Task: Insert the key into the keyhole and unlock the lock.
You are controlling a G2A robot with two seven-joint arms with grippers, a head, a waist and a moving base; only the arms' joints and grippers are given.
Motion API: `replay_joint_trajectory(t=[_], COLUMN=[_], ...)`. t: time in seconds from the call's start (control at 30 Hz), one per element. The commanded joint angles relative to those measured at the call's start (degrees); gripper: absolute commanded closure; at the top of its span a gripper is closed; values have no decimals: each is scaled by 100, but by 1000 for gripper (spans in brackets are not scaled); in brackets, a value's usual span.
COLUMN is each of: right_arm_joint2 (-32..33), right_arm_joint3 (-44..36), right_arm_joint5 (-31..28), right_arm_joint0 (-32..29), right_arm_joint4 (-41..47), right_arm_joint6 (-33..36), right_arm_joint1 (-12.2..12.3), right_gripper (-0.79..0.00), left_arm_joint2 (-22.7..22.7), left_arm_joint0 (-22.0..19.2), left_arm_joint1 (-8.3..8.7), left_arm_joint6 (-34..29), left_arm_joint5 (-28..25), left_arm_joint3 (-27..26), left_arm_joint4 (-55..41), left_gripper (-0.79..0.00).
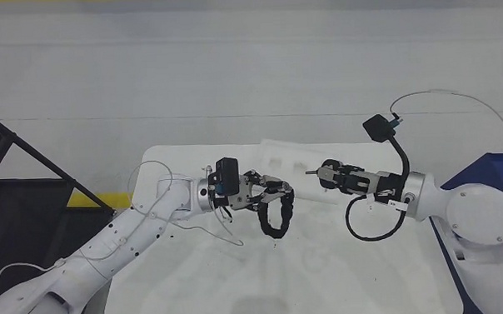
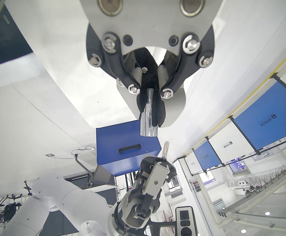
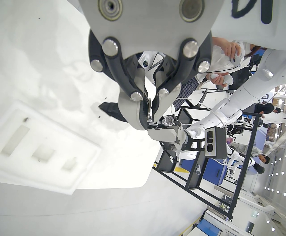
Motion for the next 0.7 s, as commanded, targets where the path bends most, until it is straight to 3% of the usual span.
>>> replay_joint_trajectory(t=[0.0, 0.5, 0.67], right_arm_joint2=[-1, -1, -95], right_arm_joint3=[2, 2, -362], right_arm_joint5=[-2, -2, 22], right_arm_joint0=[1, 1, -40], right_arm_joint4=[4, 4, -299], right_arm_joint6=[4, 4, 126], right_arm_joint1=[0, 0, 32], right_gripper=[0, 0, 0], left_arm_joint2=[-3, -4, 73], left_arm_joint0=[4, 23, 154], left_arm_joint1=[5, 4, -159], left_arm_joint6=[-5, -39, 117], left_arm_joint5=[-2, 22, 282], left_arm_joint3=[-5, 15, 198], left_arm_joint4=[-2, -9, -92], left_gripper=[0, 0, 0])
